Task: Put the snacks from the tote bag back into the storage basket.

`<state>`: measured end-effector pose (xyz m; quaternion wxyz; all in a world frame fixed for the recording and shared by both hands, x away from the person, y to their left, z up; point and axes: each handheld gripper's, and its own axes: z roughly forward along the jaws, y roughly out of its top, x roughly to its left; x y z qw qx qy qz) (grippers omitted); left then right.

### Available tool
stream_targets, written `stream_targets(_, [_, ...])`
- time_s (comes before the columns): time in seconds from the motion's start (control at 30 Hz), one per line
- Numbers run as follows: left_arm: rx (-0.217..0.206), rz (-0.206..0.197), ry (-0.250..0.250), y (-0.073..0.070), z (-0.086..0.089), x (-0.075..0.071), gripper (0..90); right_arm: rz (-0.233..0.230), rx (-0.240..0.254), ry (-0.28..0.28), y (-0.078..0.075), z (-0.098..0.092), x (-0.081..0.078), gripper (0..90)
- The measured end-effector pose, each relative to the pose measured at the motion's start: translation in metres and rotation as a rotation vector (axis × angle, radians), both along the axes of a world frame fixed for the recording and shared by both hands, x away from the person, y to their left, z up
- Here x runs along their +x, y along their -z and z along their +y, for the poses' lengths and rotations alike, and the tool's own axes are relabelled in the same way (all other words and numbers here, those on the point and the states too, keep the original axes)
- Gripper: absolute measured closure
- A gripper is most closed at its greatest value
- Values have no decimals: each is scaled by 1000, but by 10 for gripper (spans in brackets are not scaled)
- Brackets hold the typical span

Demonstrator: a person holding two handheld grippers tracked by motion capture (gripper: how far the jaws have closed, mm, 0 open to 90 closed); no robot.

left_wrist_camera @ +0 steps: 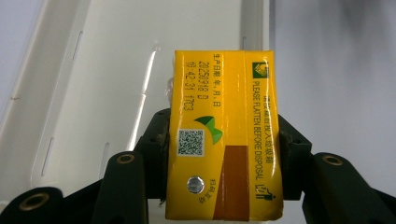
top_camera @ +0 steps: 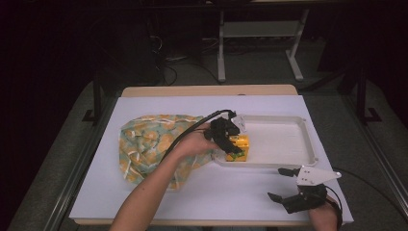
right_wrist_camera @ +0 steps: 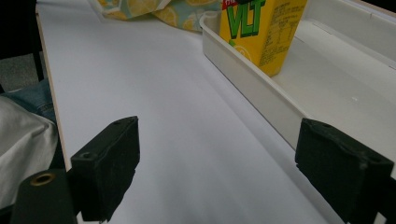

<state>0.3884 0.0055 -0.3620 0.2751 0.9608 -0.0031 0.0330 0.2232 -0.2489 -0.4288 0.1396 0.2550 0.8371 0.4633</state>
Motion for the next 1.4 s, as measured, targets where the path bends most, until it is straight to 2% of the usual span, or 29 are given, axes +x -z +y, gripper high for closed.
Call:
stream_targets(0.4, [6, 16, -20, 1, -1, 0, 484, 4, -1, 8, 1, -1, -1, 134])
stream_targets(0.47, [16, 8, -23, 2, -2, 0, 442, 4, -1, 9, 1, -1, -1, 134])
stream_targets(0.53, [13, 21, -41, 3, -3, 0, 369, 5, -1, 9, 1, -2, -1, 135])
stream_targets(0.6, [0, 40, -36, 1, -2, 1, 386, 3, 0, 10, 1, -1, -1, 134])
stream_targets(0.77, [-27, 31, -38, -6, 1, -2, 349, 3, 2, 6, 1, 0, -1, 135])
stream_targets(0.9, [-27, 32, -53, -9, 5, -3, 312, 3, -4, 3, 2, 1, 0, 134])
stream_targets(1.03, [-44, 34, -68, -9, 15, -7, 309, 7, -4, 7, 2, 1, 0, 134])
stream_targets(1.3, [-59, 9, -98, -11, 31, -12, 290, 2, -1, 17, 1, 0, 0, 134])
stream_targets(1.4, [-71, 21, -112, -9, 36, -15, 280, 10, 1, 24, 2, 0, 0, 135])
